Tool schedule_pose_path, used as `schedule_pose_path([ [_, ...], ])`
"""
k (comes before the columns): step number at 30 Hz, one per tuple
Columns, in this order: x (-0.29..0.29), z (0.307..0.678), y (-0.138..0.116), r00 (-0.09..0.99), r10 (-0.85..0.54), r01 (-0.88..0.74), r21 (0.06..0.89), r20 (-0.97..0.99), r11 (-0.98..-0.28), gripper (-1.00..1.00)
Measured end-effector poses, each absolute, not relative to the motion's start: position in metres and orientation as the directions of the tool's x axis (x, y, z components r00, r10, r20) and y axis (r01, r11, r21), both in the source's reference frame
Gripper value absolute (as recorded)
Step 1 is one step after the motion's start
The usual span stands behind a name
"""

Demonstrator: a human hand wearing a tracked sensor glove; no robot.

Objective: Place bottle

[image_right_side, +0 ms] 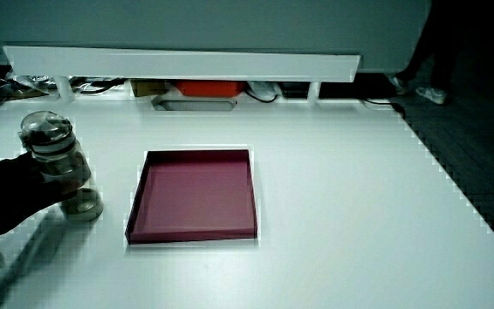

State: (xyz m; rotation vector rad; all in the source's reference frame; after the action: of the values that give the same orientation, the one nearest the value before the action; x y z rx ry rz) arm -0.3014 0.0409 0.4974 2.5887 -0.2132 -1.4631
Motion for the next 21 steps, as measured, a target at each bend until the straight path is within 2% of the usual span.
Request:
schedule_pose_path([
  [5, -0.303, 0.502, 0.042, 0.492, -0.181, -0.042, 0.185, -0.851, -0.982, 0.00],
  [10, -0.304, 0.505, 0.042, 0.488, -0.192, -0.039, 0.198, -0.852, -0.979, 0.00],
  [12, -0.304, 0.506, 0.042, 0.477, -0.207, -0.018, 0.226, -0.854, -0.974, -0.18],
  [15, -0.306, 0.509, 0.045, 0.544, -0.217, 0.032, 0.278, -0.810, -0.960, -0.45],
  [16, -0.309, 0.510, 0.047, 0.617, -0.194, 0.051, 0.285, -0.763, -0.957, -0.55],
  [18, -0.306, 0.500, 0.054, 0.765, -0.234, 0.016, 0.381, -0.600, -0.924, -0.73],
  [21, -0.307, 0.508, 0.070, 0.835, -0.215, 0.030, 0.432, -0.506, -0.901, -1.00],
])
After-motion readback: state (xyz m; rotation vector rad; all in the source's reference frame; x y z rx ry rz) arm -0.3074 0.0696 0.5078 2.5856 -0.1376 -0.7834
